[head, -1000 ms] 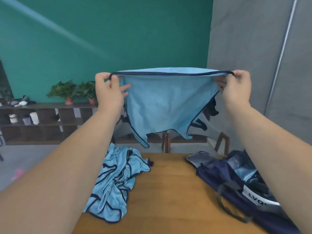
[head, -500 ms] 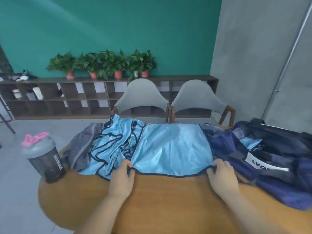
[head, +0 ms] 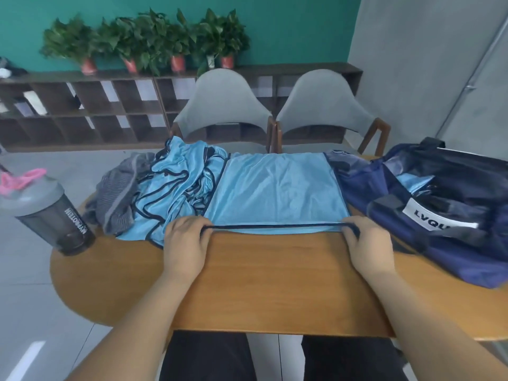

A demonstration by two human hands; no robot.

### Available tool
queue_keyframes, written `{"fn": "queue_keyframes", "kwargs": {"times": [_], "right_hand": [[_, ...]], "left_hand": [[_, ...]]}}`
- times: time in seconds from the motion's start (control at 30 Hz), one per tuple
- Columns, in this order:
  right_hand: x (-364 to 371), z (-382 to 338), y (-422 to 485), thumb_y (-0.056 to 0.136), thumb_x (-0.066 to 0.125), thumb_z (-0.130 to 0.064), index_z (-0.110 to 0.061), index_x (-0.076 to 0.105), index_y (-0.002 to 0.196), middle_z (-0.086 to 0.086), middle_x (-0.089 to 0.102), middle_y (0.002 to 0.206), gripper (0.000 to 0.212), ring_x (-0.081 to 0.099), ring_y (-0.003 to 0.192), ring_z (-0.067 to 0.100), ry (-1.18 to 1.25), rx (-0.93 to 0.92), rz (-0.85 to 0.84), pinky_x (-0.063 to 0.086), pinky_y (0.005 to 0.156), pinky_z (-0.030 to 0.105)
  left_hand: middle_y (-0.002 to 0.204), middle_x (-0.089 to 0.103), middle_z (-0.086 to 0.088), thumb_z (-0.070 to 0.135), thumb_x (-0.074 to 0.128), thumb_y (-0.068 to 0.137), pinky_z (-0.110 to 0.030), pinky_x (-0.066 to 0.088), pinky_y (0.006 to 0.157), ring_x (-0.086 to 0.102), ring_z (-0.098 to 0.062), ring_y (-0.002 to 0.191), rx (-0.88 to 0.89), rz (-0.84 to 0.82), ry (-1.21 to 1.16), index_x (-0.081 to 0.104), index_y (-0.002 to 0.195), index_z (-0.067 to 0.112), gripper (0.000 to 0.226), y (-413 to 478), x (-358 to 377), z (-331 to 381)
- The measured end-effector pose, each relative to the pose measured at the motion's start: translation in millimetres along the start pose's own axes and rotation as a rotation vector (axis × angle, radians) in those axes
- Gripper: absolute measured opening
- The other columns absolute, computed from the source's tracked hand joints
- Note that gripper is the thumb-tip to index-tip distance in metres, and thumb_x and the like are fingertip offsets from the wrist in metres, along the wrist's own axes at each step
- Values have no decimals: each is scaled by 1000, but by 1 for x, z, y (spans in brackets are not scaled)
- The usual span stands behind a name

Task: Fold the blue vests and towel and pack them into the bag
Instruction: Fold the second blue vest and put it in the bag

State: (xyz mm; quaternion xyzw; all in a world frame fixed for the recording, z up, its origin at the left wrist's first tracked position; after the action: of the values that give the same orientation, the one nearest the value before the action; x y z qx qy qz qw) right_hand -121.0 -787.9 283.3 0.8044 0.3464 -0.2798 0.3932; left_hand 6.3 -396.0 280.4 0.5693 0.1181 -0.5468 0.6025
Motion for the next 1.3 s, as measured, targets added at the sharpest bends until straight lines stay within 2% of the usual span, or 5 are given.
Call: {"fn": "queue_keyframes", "kwargs": {"times": [0.67,0.8,0.93,1.17,1.3], "right_hand": [[-37,-4,-21,103,58,-18,-19,61,117,-4,66,106,14,63,100,19,257,-31,97,43,89,27],[-44,1,-21,105,56,-20,-24,59,116,-4,66,106,12,65,100,22,247,-38,46,44,87,32],[-59,-1,-26,105,55,-21,-32,55,112,-4,68,101,13,65,90,22,277,-81,70,43,79,25],[-83,2,-57,101,50,-43,-33,60,111,-13,70,96,18,61,74,14,219,-179,65,43,74,11],[-94,2,-64,102,64,-35,-33,68,104,-7,75,89,6,66,74,12,245,-137,31,49,70,26]], "left_hand": [[123,64,-1,25,55,105,-39,31,119,46,-32,142,-108,49,-305,53,102,23,4,-18,-22,5],[91,51,9,34,55,107,-45,41,113,57,-37,115,-113,37,-268,49,93,25,17,-20,-33,8],[87,57,7,31,57,105,-38,49,79,53,-9,79,-104,61,-367,55,98,17,16,-28,-47,22],[71,52,13,34,56,104,-35,40,55,53,-8,61,-65,24,-331,53,103,21,13,-53,-68,23],[66,52,6,35,61,102,-23,33,52,49,-14,55,-88,-66,-390,56,91,26,16,-54,-83,25]]}}
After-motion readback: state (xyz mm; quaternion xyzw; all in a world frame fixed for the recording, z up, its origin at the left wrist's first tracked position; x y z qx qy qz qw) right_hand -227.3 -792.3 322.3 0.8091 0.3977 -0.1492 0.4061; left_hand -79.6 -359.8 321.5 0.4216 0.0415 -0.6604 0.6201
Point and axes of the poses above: each hand's wrist, its own y-axis towards the middle knuckle, its own x-axis out of the palm, z = x × y, the point moved 3 cm from there along y, towards the middle knuckle
